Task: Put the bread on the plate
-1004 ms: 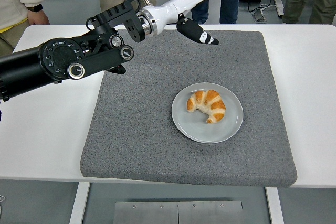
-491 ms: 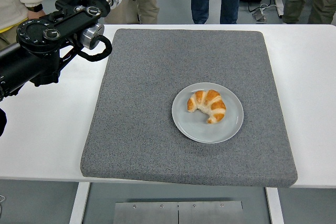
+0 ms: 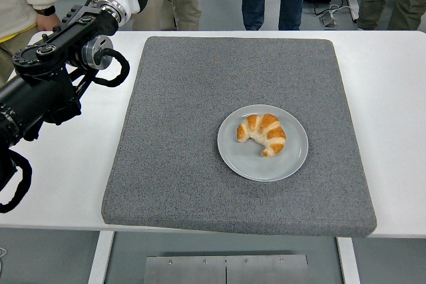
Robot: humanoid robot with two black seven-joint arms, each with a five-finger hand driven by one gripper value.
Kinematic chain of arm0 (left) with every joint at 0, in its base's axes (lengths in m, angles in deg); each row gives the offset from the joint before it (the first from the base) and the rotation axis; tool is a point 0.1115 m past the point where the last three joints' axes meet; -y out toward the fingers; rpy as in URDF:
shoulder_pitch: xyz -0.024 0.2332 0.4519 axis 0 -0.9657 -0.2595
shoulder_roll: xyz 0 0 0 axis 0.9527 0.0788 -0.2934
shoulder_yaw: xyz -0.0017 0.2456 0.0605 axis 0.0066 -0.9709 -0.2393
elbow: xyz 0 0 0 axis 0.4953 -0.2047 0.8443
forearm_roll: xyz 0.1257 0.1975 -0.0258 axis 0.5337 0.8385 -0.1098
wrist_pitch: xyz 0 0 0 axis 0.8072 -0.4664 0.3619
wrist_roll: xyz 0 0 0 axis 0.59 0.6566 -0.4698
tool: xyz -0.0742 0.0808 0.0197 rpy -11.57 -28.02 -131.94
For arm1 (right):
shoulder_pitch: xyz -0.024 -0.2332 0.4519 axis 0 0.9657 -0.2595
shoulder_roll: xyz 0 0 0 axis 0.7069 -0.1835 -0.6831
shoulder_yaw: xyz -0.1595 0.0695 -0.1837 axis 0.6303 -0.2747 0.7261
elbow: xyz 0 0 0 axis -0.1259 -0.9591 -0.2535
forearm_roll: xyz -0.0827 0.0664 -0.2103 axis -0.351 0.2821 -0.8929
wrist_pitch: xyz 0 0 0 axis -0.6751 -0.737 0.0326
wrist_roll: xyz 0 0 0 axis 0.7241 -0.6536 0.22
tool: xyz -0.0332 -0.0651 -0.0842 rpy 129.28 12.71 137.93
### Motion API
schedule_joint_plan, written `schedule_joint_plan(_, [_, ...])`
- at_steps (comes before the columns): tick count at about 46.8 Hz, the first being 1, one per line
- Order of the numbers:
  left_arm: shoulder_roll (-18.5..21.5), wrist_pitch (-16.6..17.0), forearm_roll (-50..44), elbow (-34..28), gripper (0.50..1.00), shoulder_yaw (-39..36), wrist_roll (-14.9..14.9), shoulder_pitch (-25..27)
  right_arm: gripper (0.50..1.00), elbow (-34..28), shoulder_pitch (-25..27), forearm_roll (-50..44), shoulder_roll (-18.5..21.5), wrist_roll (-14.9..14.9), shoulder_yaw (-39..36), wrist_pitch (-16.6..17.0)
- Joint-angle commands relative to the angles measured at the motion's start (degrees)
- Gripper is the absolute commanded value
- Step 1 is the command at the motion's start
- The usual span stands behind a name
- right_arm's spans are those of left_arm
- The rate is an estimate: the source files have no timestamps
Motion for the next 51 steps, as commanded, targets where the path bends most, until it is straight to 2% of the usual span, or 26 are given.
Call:
schedule_joint_plan(1, [-0.5, -2.1, -2.1, 2.0, 0.966, 0.9, 0.0, -0.9, 1.000, 0.0, 0.0, 0.0, 0.0, 0.0, 0.0, 0.0])
schedule_joint_plan(10, [-0.9, -4.9, -6.9, 5.7, 0.966, 1.3, 0.1, -4.1, 1.000, 0.1, -0.1, 0.0, 0.0, 0.0, -0.1, 0.1])
schedule_joint_plan(25, [-2.2, -6.3, -7.8, 6.3, 0.966, 2.6, 1.2, -8.3, 1.000, 0.5, 0.0, 0.0, 0.0, 0.0, -0.4, 0.1])
schedule_joint_plan(51, [-3.1, -7.1, -7.7, 8.0, 0.966, 2.7, 1.3, -8.7, 1.000, 0.6, 0.2, 0.0, 0.0, 0.1, -0.4, 0.0])
